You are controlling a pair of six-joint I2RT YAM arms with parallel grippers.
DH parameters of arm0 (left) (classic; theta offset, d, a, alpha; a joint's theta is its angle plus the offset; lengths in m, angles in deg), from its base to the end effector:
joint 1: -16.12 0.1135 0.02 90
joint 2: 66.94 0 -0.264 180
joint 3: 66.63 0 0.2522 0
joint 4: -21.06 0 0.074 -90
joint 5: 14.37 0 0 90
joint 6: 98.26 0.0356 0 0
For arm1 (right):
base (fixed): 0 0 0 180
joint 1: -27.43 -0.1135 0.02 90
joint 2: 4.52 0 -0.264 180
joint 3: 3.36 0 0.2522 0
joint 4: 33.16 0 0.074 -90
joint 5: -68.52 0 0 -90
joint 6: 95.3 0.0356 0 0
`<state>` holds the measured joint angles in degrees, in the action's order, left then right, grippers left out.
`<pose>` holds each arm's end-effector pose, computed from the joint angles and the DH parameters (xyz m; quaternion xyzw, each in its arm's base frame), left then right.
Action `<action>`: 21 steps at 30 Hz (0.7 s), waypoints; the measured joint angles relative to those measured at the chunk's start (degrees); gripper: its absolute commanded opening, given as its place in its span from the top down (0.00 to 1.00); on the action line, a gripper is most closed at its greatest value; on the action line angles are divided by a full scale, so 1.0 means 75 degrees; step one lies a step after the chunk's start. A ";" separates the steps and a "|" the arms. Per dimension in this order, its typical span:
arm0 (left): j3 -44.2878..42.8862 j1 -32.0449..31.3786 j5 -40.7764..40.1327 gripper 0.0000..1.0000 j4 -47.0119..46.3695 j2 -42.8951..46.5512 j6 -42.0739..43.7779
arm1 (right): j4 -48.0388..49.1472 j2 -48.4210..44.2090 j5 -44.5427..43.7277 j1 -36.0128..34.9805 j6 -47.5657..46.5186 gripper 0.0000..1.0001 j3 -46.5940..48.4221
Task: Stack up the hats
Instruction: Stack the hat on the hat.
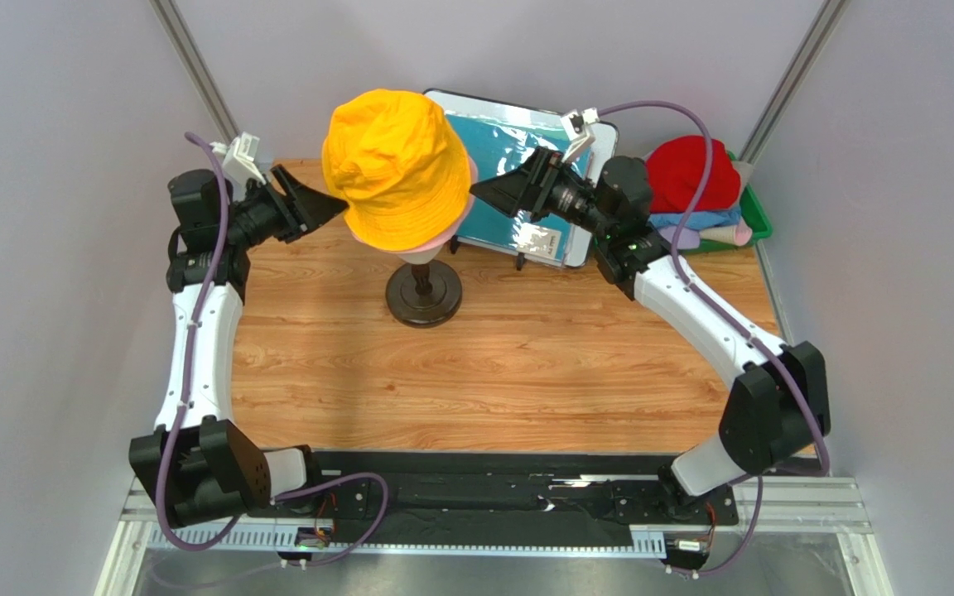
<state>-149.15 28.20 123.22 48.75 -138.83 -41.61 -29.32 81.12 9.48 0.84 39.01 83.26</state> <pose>0.2788 0.0328 0.3822 -0.0629 0.7713 -0.4193 0.4747 0.3104 0.1758 0.3898 -0.0937 0.6747 0.5587 0.4732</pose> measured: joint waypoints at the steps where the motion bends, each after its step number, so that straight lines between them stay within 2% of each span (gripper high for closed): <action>1: 0.0108 0.0117 0.0096 0.41 -0.0035 0.0052 -0.0073 | 0.0087 0.0175 0.0087 0.0000 0.0099 0.18 0.0023; 6: 0.0475 0.0405 0.0530 0.40 -0.0481 0.0178 -0.0449 | 0.0831 0.0836 0.0493 0.0000 0.0702 0.21 0.0079; 12: 0.0612 0.0402 0.0848 0.40 -0.1134 0.0469 -0.0746 | 0.1760 0.1017 0.0781 0.0003 0.1329 0.22 0.0079; 21: 0.0557 0.0449 0.1043 0.41 -0.2346 0.0356 -0.1559 | 0.2133 0.1026 0.0810 0.0003 0.1460 0.25 0.0087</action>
<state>-144.97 31.56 131.05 31.16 -136.17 -53.30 -13.32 88.82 15.56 0.86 49.96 83.91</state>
